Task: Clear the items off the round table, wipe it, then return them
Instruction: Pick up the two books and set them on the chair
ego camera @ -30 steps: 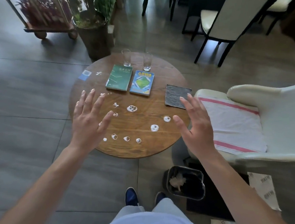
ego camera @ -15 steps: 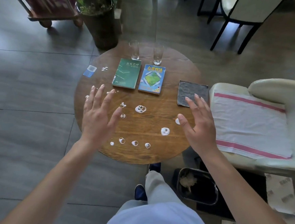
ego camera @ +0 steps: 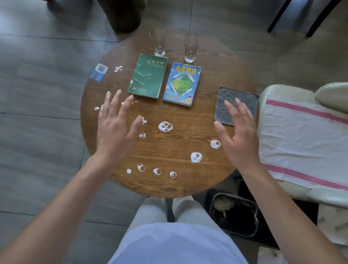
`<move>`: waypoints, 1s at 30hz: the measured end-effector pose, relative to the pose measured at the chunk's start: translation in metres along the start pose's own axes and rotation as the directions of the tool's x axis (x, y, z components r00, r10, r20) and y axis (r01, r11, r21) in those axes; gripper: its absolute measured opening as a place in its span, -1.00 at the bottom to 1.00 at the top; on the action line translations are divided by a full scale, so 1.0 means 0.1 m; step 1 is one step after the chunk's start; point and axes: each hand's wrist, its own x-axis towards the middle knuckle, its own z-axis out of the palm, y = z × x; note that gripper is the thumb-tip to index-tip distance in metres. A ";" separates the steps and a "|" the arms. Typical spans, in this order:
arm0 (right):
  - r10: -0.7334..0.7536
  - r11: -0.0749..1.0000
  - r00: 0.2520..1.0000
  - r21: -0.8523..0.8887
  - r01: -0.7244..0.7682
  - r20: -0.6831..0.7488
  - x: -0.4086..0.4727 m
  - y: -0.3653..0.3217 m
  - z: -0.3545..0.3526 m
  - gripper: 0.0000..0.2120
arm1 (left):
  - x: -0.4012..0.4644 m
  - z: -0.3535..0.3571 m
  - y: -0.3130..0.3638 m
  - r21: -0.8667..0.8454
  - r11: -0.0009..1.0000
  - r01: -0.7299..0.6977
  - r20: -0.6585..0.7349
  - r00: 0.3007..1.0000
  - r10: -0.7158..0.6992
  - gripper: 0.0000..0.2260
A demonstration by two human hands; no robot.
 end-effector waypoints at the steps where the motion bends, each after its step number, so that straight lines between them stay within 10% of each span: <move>1: 0.001 1.000 1.000 -0.005 -0.001 0.005 0.03 0.01 0.02 -0.45 | 0.05 0.02 -0.02 0.002 1.000 -0.002 0.007 1.000 0.002 -0.47; 30: 0.153 0.961 0.986 -0.221 -0.164 -0.068 1.24 -0.30 1.31 -0.48 | 2.05 1.10 -1.39 -0.063 0.984 -0.165 0.222 0.959 0.175 -0.51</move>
